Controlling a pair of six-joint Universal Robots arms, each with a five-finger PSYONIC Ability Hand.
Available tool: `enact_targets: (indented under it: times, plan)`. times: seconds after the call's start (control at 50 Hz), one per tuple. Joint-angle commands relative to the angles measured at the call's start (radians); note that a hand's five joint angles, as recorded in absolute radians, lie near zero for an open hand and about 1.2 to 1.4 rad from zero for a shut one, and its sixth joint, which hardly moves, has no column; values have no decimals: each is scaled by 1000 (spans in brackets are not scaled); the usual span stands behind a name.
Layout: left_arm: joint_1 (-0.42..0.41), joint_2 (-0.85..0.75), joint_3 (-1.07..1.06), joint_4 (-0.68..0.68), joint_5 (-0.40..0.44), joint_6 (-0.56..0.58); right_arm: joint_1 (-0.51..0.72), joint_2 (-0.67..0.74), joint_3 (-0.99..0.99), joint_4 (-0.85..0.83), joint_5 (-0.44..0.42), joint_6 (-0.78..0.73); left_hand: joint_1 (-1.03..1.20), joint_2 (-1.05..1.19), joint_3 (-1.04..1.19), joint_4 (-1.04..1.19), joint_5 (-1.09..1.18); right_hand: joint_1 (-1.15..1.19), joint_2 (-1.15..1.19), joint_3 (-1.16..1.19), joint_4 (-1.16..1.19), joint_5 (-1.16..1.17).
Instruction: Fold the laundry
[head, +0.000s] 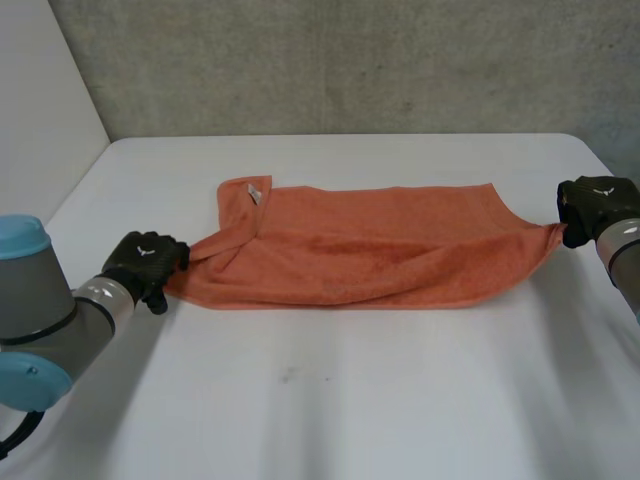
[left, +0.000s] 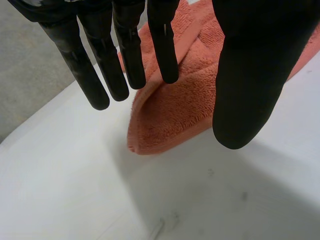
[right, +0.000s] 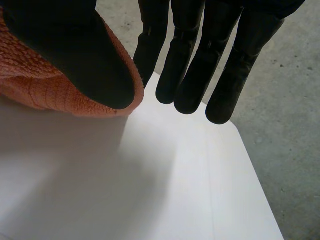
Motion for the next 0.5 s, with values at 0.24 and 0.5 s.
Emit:
enact_targets:
  times: [0.24, 0.5]
  plan:
    - [-8, -126, 139, 24, 14, -7, 5, 15, 10, -4, -1, -2, 83, 83, 83, 83, 82, 420, 223, 211, 204, 234]
    - [-40, -179, 205, 18, 13, -10, 5, 17, 10, -4, -1, -3, 154, 153, 153, 153, 152, 420, 223, 211, 204, 234]
